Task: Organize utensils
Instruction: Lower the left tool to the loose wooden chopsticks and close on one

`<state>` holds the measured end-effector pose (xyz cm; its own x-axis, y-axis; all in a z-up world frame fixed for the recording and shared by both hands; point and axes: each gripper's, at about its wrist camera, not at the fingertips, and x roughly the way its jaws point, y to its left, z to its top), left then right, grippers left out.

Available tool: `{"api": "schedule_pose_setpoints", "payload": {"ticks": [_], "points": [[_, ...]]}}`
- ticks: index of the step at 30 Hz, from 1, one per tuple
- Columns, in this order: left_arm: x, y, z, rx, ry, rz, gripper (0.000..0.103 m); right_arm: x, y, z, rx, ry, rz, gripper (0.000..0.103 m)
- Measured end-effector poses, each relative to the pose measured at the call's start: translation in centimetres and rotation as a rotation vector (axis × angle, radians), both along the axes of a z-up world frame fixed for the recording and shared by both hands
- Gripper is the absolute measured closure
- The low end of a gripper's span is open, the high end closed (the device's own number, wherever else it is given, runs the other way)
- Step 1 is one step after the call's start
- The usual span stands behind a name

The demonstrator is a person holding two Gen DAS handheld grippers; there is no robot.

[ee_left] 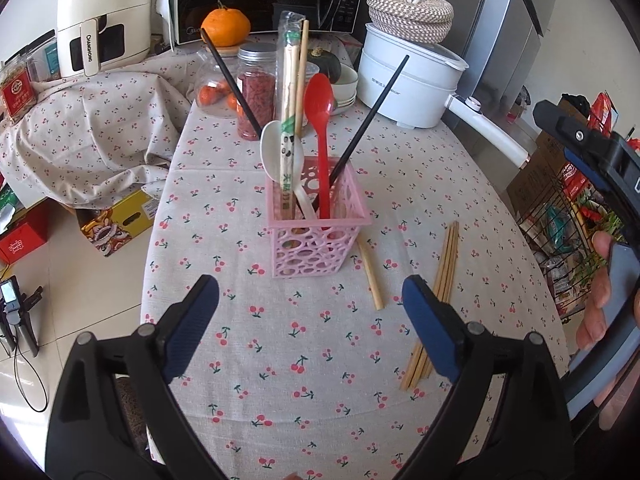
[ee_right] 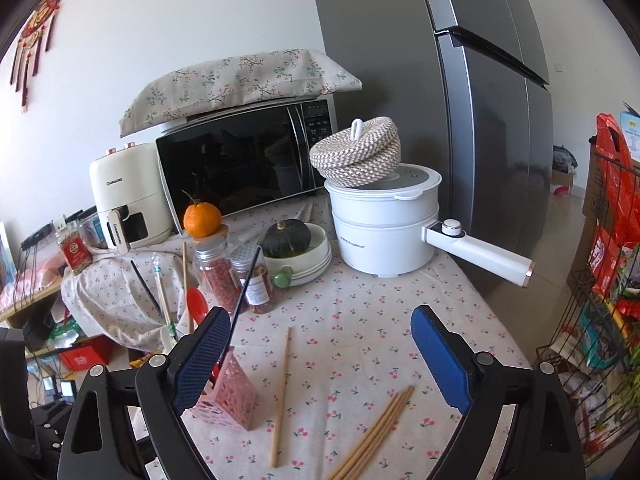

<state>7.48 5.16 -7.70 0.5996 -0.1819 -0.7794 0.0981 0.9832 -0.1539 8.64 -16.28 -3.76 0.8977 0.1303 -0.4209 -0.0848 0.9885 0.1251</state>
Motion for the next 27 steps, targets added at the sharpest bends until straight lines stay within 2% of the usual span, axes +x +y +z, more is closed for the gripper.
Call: {"api": "schedule_pose_setpoints", "payload": {"ticks": [2, 7, 15, 27], "points": [[0.0, -0.6, -0.1, 0.001, 0.000, -0.010, 0.010, -0.1, -0.5, -0.3, -0.037, 0.015, -0.006, 0.005], [0.1, -2.3, -0.4, 0.020, 0.001, -0.042, 0.008, -0.3, -1.3, -1.5, -0.119, 0.072, -0.007, 0.005], [0.5, -5.1, -1.7, 0.062, 0.032, -0.086, 0.008, 0.5, -3.2, -3.3, -0.155, 0.178, -0.012, 0.005], [1.7, -10.3, -3.9, 0.074, 0.109, -0.208, 0.009, 3.0, -7.4, -6.1, -0.151, 0.392, -0.084, 0.005]]}}
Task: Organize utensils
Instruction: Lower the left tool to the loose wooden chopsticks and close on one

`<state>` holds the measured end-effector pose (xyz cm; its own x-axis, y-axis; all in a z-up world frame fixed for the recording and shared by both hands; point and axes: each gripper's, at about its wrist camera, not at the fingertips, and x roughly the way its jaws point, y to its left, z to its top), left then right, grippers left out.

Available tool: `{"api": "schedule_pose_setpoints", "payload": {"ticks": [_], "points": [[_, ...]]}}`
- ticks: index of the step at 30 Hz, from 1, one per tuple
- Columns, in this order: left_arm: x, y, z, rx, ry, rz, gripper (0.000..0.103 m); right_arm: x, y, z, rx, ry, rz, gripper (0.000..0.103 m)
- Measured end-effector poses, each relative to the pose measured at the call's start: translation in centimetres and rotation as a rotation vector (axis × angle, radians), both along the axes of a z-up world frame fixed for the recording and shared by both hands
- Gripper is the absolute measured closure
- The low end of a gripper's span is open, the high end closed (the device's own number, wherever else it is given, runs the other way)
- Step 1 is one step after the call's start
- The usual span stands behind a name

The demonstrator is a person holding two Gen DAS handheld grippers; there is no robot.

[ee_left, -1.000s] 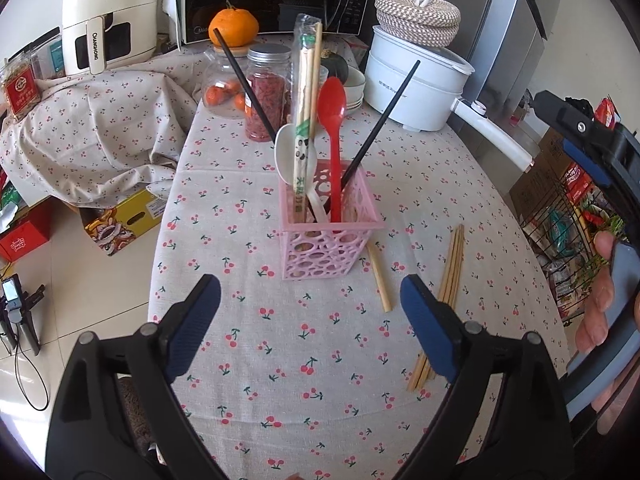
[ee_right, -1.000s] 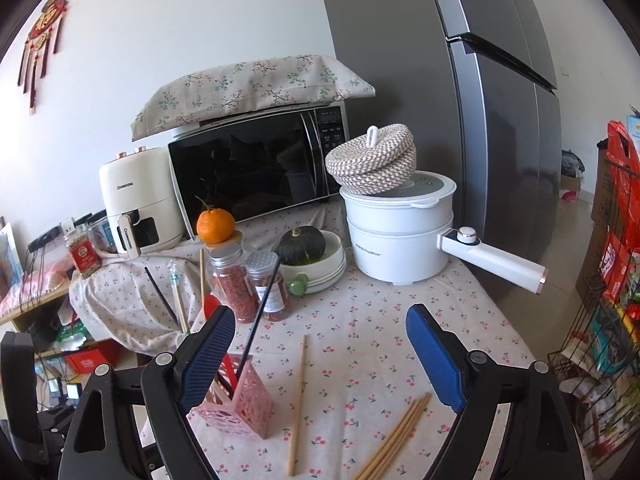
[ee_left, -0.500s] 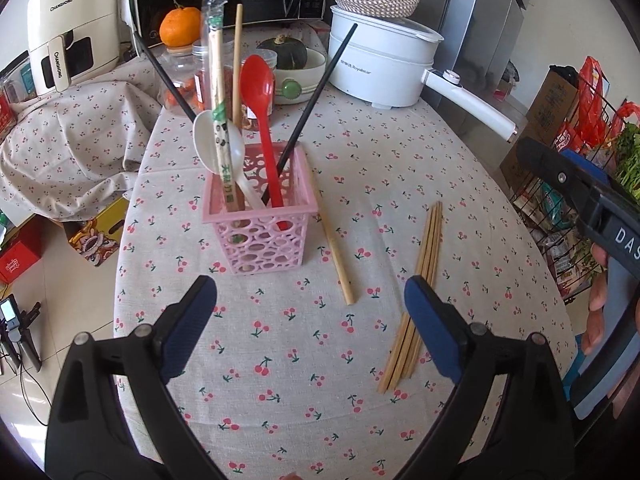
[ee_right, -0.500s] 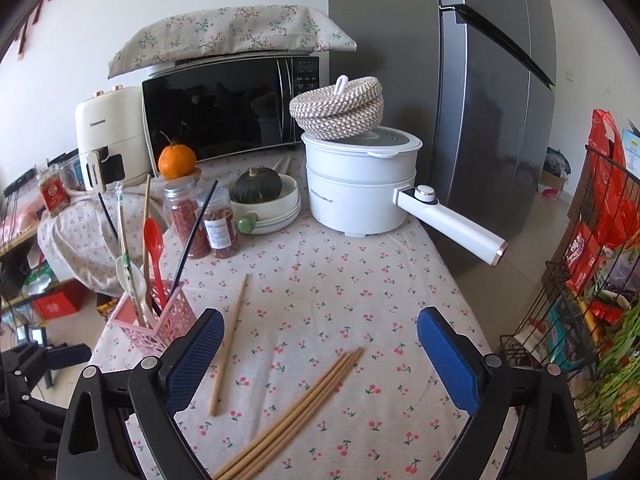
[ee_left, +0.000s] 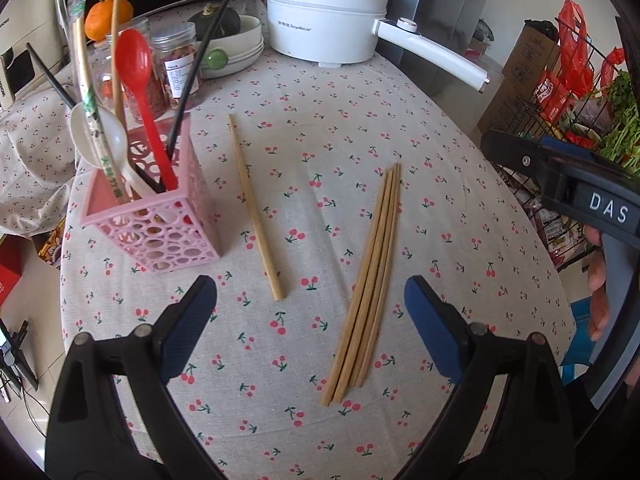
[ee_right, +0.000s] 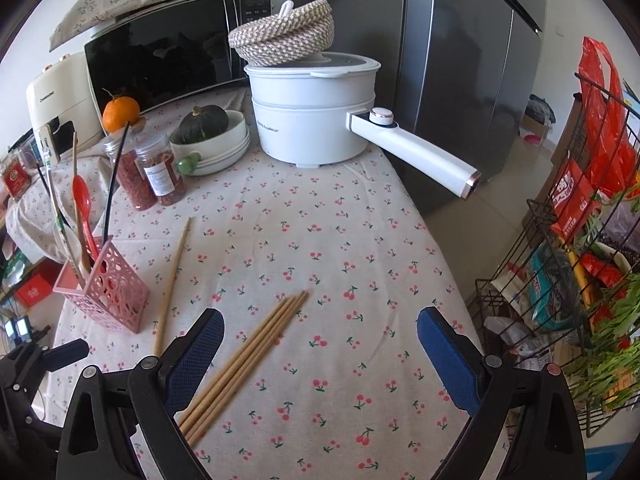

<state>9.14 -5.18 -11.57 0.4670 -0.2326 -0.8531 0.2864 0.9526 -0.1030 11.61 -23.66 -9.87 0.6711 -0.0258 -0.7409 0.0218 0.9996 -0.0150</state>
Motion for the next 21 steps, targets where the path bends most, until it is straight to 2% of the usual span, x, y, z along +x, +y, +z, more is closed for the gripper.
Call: {"api": "schedule_pose_setpoints", "payload": {"ticks": [3, 6, 10, 11, 14, 21], "points": [[0.5, -1.2, -0.6, 0.016, 0.014, -0.020, 0.015, 0.5, -0.9, -0.9, 0.007, 0.046, 0.000, 0.005], [0.9, -2.5, -0.8, 0.031, 0.022, -0.056, 0.029, 1.1, -1.8, -1.7, 0.004, 0.088, -0.002, 0.005], [1.9, -3.9, -1.1, 0.062, 0.036, -0.104, 0.053, 1.9, -3.4, -2.6, 0.011, 0.139, -0.026, 0.005], [2.4, -4.1, -1.3, 0.062, 0.050, -0.106, 0.062, 2.1, -3.8, -2.8, 0.015, 0.147, -0.032, 0.005], [4.3, -4.6, -2.2, 0.041, 0.121, -0.094, 0.077, 2.5, -4.7, -3.1, 0.026, 0.170, -0.045, 0.005], [7.4, -6.2, -4.3, 0.027, 0.225, -0.081, 0.092, 3.5, -6.0, -3.9, 0.068, 0.219, -0.049, 0.005]]}}
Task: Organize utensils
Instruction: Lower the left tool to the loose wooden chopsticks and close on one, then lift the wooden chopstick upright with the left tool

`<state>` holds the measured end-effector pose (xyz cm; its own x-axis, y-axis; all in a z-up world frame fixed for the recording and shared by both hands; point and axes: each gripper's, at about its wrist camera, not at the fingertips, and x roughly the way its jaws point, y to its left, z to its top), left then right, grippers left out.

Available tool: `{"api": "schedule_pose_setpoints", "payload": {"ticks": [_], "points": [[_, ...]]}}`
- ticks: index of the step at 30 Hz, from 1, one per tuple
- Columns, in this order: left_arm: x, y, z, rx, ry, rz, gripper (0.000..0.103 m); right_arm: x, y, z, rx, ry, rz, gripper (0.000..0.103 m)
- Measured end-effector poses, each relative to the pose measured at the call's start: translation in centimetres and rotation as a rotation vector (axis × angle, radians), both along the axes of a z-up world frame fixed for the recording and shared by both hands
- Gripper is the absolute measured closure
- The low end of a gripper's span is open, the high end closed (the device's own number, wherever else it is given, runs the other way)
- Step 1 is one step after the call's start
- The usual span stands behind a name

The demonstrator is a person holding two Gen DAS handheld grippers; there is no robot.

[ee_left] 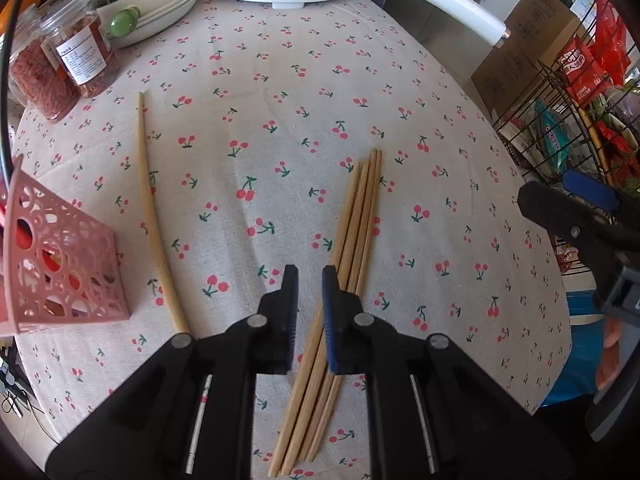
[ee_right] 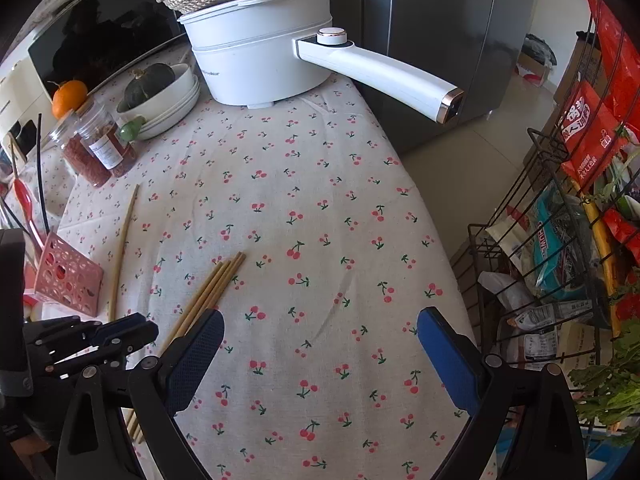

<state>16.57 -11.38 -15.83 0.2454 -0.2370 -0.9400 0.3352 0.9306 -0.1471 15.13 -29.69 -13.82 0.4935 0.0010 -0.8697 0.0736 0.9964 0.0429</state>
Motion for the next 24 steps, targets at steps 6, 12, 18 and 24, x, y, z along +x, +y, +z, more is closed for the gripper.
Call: {"api": "schedule_pose_setpoints", "payload": {"ticks": [6, 12, 18, 24], "points": [[0.9, -1.5, -1.0, 0.015, 0.028, -0.024, 0.094, 0.5, 0.0, -0.5, 0.000, 0.020, 0.016, 0.005], [2.1, -2.5, -1.1, 0.029, 0.061, -0.042, 0.095, 0.8, -0.6, -0.6, 0.000, 0.022, -0.001, 0.005], [2.1, -3.4, -1.6, 0.065, 0.119, -0.098, 0.095, 1.1, -1.5, -0.8, 0.013, 0.028, -0.029, 0.005], [2.3, -4.1, -2.1, 0.118, 0.096, -0.090, 0.095, 1.2, -1.6, -1.0, 0.027, 0.040, -0.035, 0.005]]}}
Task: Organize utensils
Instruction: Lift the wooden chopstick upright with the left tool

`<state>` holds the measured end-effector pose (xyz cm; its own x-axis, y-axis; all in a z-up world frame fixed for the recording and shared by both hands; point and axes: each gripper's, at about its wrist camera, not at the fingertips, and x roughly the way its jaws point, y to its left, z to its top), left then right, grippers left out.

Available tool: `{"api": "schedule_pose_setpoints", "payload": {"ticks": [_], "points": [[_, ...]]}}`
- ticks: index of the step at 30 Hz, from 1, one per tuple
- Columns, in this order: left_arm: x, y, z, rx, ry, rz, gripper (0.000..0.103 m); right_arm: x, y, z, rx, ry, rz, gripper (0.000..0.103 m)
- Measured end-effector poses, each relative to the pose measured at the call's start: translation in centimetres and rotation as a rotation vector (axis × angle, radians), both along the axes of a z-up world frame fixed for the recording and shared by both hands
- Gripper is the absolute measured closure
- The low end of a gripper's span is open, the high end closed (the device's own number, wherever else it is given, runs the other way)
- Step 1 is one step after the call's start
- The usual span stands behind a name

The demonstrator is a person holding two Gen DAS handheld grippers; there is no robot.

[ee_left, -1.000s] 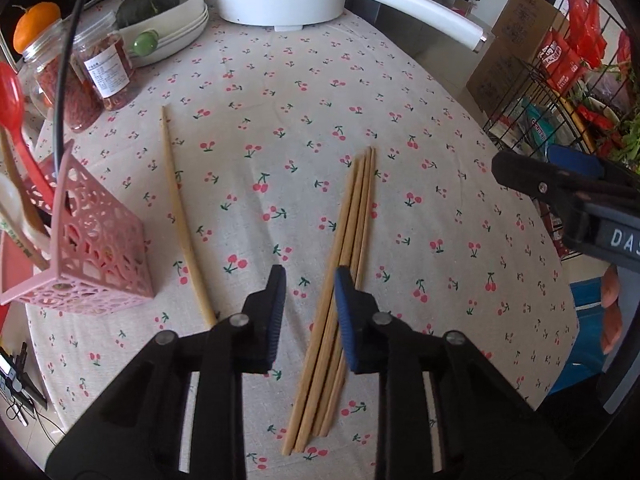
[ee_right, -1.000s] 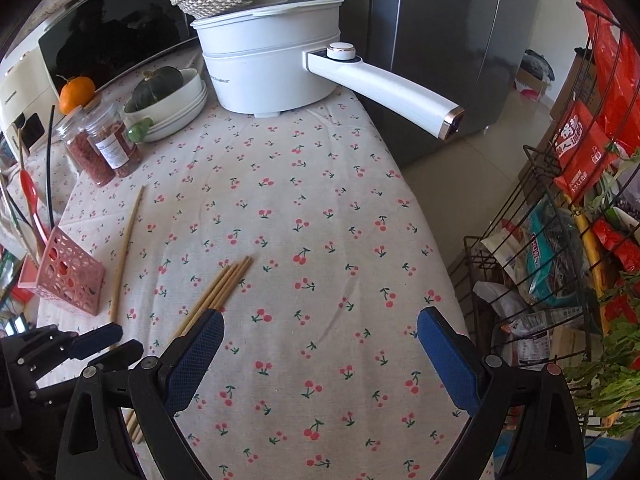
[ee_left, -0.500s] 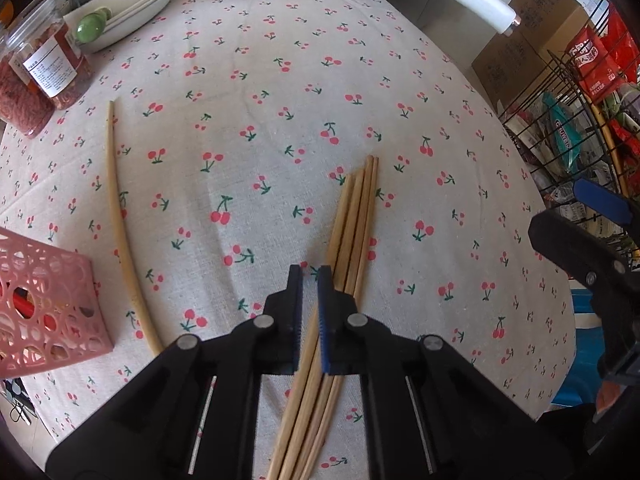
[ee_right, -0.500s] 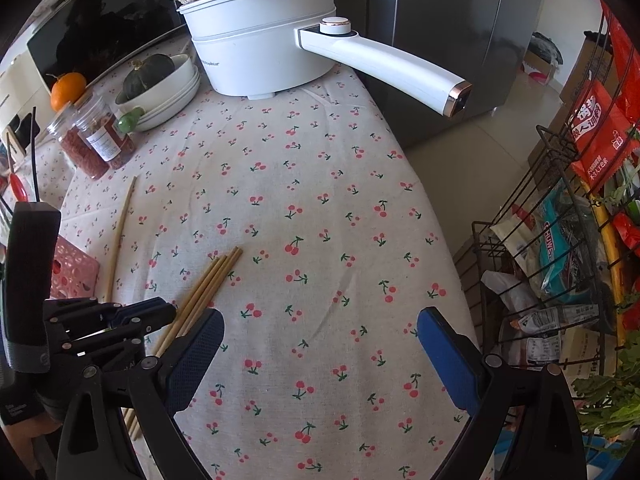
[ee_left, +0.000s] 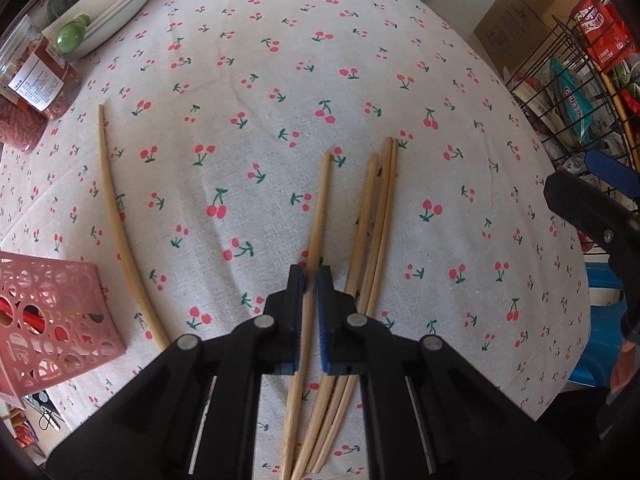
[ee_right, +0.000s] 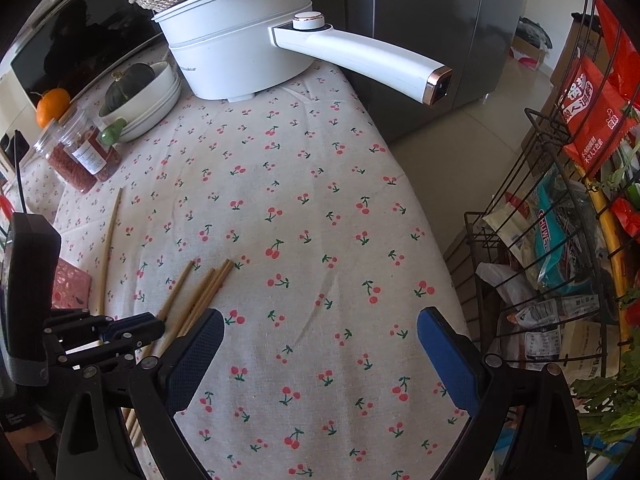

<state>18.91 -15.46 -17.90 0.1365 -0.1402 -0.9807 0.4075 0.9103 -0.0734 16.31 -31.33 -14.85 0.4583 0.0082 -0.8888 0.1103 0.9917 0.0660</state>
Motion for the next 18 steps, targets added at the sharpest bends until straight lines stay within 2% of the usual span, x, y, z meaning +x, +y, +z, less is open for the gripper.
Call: {"api": "schedule_pose_setpoints", "payload": {"ticks": [5, 7, 11, 16, 18], "points": [[-0.3, -0.3, -0.2, 0.027, -0.007, -0.029, 0.095, 0.3, 0.2, -0.4, 0.032, 0.021, 0.000, 0.005], [-0.3, 0.5, -0.1, 0.000, 0.014, 0.007, 0.095, 0.4, 0.4, -0.6, 0.045, 0.030, -0.001, 0.005], [-1.9, 3.3, 1.6, -0.059, -0.045, 0.044, 0.096, 0.5, 0.9, -0.5, 0.089, 0.036, 0.006, 0.005], [-5.1, 6.5, 5.3, -0.146, -0.139, 0.043, 0.096, 0.8, 2.3, -0.7, 0.170, 0.049, 0.041, 0.005], [-6.5, 7.9, 6.7, -0.175, -0.185, 0.049, 0.096, 1.0, 3.1, -0.9, 0.213, 0.057, 0.062, 0.009]]}}
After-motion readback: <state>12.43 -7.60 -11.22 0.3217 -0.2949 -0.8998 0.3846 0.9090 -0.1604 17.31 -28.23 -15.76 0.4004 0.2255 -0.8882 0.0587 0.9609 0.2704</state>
